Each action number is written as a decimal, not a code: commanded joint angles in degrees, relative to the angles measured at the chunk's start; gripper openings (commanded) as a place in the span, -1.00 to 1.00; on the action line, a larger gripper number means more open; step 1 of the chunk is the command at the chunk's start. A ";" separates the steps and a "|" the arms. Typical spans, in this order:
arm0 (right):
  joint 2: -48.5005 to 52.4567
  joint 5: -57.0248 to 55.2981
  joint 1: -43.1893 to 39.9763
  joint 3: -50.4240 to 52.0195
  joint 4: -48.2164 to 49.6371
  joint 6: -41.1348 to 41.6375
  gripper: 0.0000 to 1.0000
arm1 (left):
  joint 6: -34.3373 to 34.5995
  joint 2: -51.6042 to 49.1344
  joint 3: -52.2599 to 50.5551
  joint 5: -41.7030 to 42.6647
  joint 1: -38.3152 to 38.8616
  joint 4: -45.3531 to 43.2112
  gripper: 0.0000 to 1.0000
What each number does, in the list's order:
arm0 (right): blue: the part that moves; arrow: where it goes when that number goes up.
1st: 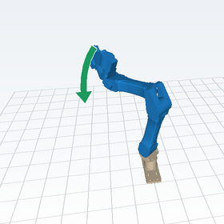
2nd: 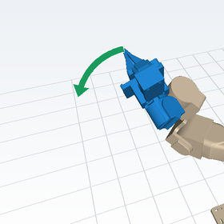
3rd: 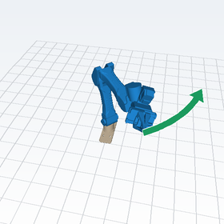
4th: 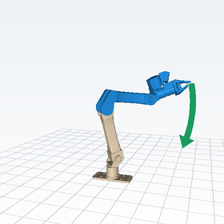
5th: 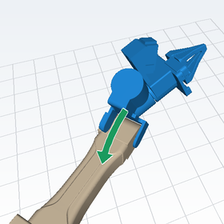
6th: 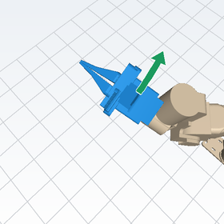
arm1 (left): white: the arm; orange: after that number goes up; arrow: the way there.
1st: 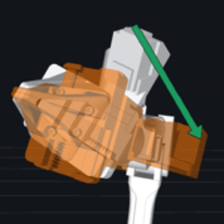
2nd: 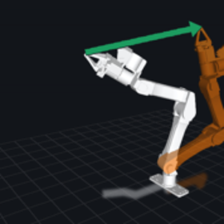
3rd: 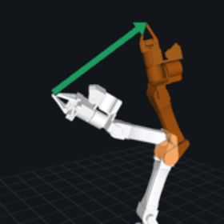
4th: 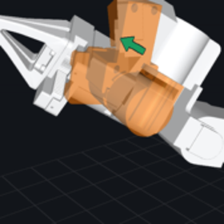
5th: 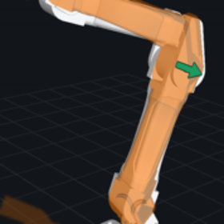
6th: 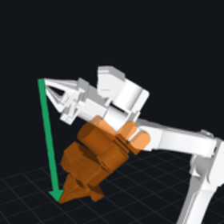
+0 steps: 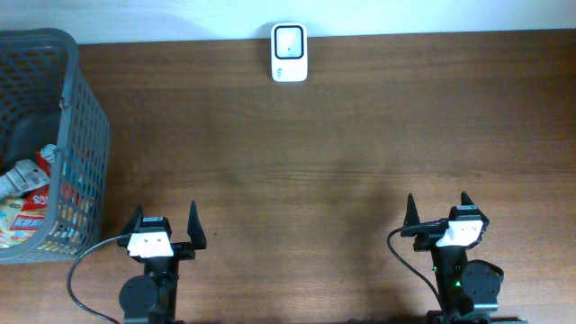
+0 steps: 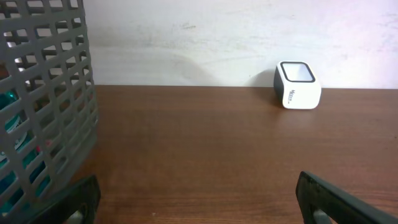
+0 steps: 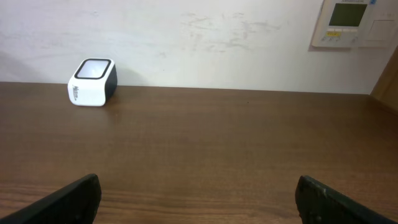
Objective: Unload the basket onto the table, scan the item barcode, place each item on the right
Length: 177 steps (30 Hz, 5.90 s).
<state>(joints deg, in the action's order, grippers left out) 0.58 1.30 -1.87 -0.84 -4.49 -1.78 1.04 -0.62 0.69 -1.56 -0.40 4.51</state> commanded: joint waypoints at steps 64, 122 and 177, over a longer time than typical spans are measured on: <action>-0.37 -0.55 0.35 0.50 -0.07 -0.31 0.97 | -16.76 -118.31 125.87 19.78 -39.34 78.71 0.98; -0.37 -0.52 0.35 0.50 -0.07 -0.33 0.97 | -17.62 -121.20 117.20 9.11 -35.01 79.69 0.09; -0.37 -0.52 0.35 0.50 -0.07 -0.33 0.97 | -6.67 -112.17 170.81 49.31 -6.62 81.50 -0.67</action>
<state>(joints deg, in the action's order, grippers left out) 0.62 1.28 -1.87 -0.80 -4.47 -1.80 -6.13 -113.73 175.06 56.40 -14.70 85.49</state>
